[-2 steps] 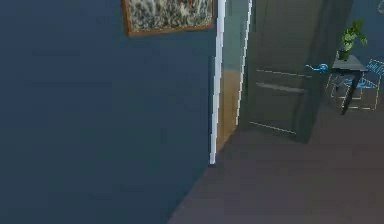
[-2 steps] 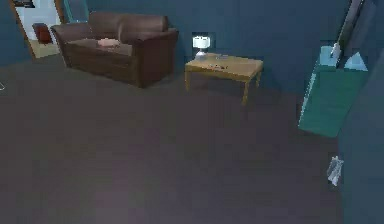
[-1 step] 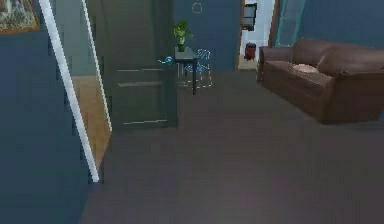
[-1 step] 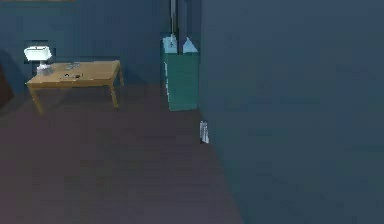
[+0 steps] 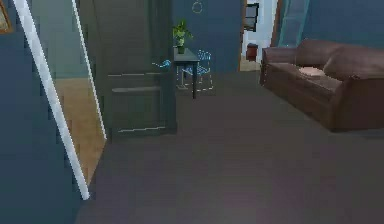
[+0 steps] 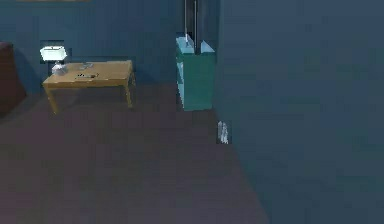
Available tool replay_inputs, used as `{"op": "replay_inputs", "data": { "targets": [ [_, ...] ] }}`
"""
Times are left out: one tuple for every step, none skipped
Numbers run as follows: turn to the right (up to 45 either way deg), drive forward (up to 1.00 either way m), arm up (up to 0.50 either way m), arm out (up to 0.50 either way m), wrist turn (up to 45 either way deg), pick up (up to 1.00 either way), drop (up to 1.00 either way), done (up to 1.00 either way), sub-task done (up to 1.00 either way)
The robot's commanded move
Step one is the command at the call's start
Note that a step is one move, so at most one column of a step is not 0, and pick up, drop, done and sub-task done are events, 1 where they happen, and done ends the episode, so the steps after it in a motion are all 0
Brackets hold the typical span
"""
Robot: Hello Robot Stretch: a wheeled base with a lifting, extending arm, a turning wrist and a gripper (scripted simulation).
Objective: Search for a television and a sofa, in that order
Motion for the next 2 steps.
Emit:
{"op": "replay_inputs", "data": {
  "targets": [
    [45.0, 0.00, 0.00, 0.00, 0.0, 0.00, 0.00, 0.00, 0.00],
    [39.0, 0.00, 0.00, 0.00, 0.0, 0.00, 0.00, 0.00, 0.00]
  ]
}}
